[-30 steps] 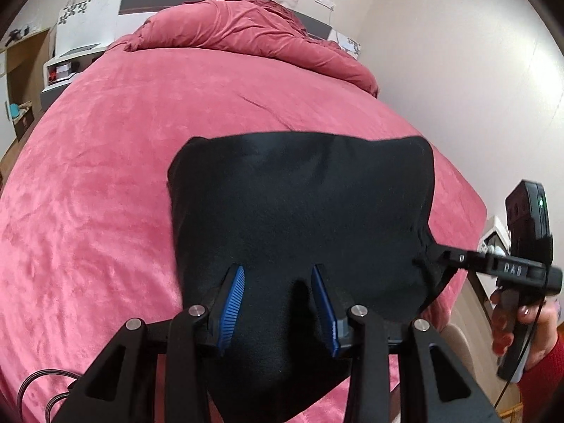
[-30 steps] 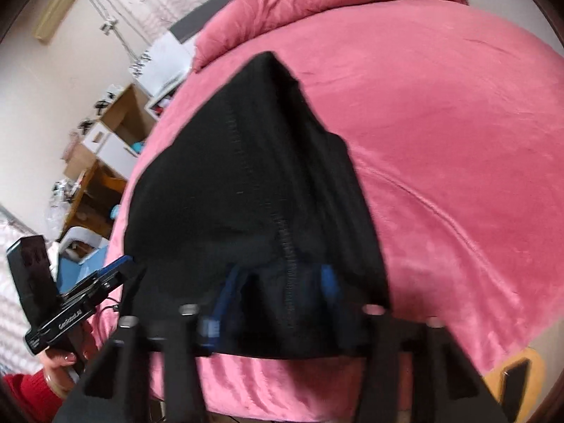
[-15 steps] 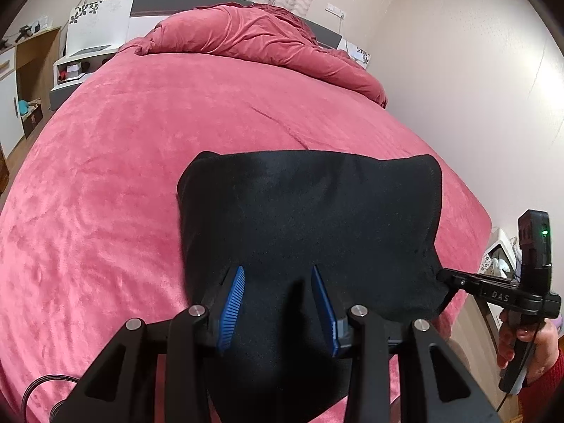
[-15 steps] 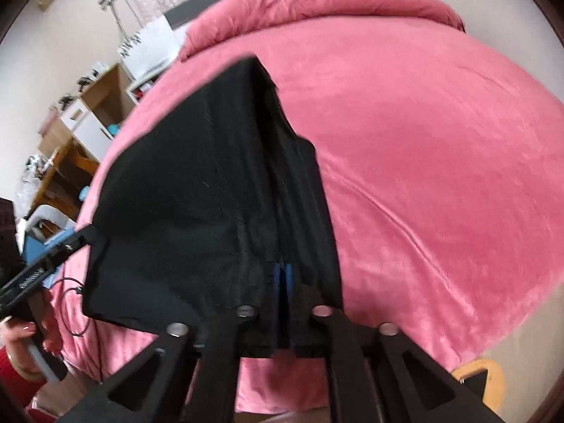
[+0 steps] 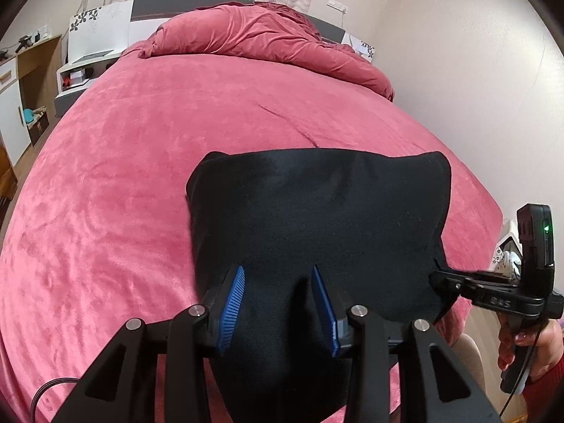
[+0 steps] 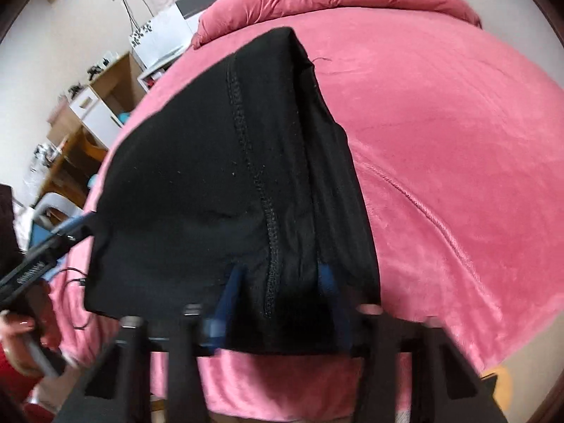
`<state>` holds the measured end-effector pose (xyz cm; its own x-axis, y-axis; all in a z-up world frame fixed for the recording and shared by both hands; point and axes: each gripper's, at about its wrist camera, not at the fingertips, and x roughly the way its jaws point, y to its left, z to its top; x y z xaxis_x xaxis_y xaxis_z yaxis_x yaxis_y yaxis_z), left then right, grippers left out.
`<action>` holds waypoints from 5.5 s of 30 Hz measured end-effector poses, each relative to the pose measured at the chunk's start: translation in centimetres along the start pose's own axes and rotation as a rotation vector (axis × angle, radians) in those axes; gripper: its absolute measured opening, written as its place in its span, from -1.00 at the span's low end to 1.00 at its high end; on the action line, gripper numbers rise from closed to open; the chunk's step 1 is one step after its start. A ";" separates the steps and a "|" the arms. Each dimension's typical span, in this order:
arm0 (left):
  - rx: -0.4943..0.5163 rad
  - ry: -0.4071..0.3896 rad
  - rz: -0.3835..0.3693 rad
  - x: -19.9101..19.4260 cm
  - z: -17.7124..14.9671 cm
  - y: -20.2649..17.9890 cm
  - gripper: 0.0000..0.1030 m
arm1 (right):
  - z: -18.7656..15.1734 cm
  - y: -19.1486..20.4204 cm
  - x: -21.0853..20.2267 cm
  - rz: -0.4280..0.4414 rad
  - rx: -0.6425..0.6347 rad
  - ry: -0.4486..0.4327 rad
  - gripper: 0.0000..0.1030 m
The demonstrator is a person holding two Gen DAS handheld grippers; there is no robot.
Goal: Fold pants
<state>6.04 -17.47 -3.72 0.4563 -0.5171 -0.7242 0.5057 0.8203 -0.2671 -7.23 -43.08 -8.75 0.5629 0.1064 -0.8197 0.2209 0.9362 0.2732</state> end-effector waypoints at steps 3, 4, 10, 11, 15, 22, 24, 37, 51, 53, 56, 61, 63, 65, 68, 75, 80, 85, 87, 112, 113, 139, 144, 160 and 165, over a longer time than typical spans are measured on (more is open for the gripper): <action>-0.002 -0.011 -0.003 -0.6 0.4 0.1 -0.22 | 0.0 0.1 -2.5 0.031 0.012 -0.039 -0.78; 0.001 -0.019 0.000 -0.7 0.5 0.1 -0.22 | -0.2 0.0 -3.9 0.051 0.024 -0.060 -0.78; 0.028 0.084 0.031 2.5 0.2 0.2 -0.21 | -2.5 -2.7 -3.6 0.024 0.137 -0.026 -0.79; 0.046 0.108 0.037 3.3 0.0 0.0 -0.21 | -2.6 -3.3 -2.6 0.025 0.167 -0.015 -0.79; 0.068 0.109 0.056 2.9 0.1 -0.2 -0.21 | -2.2 -3.2 -3.8 0.049 0.190 -0.075 -0.69; 0.056 -0.009 -0.003 0.3 2.2 -1.8 -0.21 | 2.6 3.2 -9.0 0.083 -0.028 -0.276 -0.69; 0.084 0.011 -0.007 1.7 3.1 -2.9 -0.21 | 4.4 5.3 -7.2 0.084 -0.104 -0.270 -0.69; 0.085 0.092 0.043 9.5 5.4 -2.7 -0.18 | 6.8 -1.7 4.5 0.036 0.158 -0.128 -1.00; 0.057 0.091 -0.008 1.2 -1.1 1.0 -0.18 | 0.8 2.8 -2.1 0.008 -0.088 -0.128 0.02; 0.082 0.093 0.020 1.3 -2.5 1.2 -0.16 | 0.0 1.8 -0.9 -0.063 -0.059 -0.086 -0.05; 0.047 0.104 -0.004 1.1 -3.3 2.1 -0.05 | -0.8 -0.5 -0.7 -0.108 0.001 -0.074 -0.11; -0.070 0.102 -0.081 -1.1 -2.9 4.6 -0.05 | 0.0 -2.4 -3.0 -0.020 0.062 -0.120 0.18; -0.118 0.100 -0.147 -1.0 -2.4 5.6 0.03 | 0.7 -2.9 -3.6 -0.001 0.065 -0.132 0.54; -0.119 0.121 -0.141 -0.1 -2.0 5.8 0.20 | 1.3 -3.2 -3.6 0.025 0.053 -0.146 0.61; -0.129 0.193 -0.135 2.2 -1.5 6.1 0.29 | 2.9 -3.8 -1.3 0.100 0.088 -0.080 0.71; -0.256 0.270 -0.324 5.3 -1.6 7.1 0.42 | 4.2 -4.5 4.6 0.147 0.040 0.094 0.75; -0.262 0.276 -0.347 6.3 -1.8 6.8 0.61 | 3.8 -5.6 7.3 0.269 0.120 0.133 0.81; -0.132 0.258 -0.250 5.9 -1.1 4.5 0.62 | 3.4 -5.6 7.9 0.288 0.125 0.110 0.77; -0.115 0.249 -0.230 5.8 -1.0 3.7 0.56 | 3.2 -5.4 7.8 0.283 0.105 0.112 0.56; -0.013 -0.043 0.089 -1.9 9.0 7.8 -0.40 | 16.0 9.5 9.3 0.395 -0.115 -0.161 -0.05; -0.016 -0.044 0.104 -1.1 9.5 8.1 -0.40 | 16.6 10.0 10.3 0.395 -0.118 -0.162 -0.04; 0.042 -0.018 0.191 9.1 14.7 15.6 -0.10 | 21.3 8.0 21.3 0.379 0.064 -0.131 0.17; -0.002 -0.045 0.192 9.3 13.5 16.8 0.11 | 21.2 8.4 21.6 0.357 0.046 -0.131 0.20; 0.048 -0.138 0.234 3.1 9.6 13.9 0.11 | 17.9 9.9 13.1 0.125 0.066 -0.302 0.47; 0.091 -0.130 0.256 3.1 8.4 11.7 0.11 | 16.5 14.6 9.2 0.101 -0.115 -0.394 -0.07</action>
<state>19.53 -11.49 -3.72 0.6642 -0.3282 -0.6717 0.4231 0.9058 -0.0243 14.27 -33.91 -3.96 0.8438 0.0845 -0.5299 0.0708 0.9614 0.2660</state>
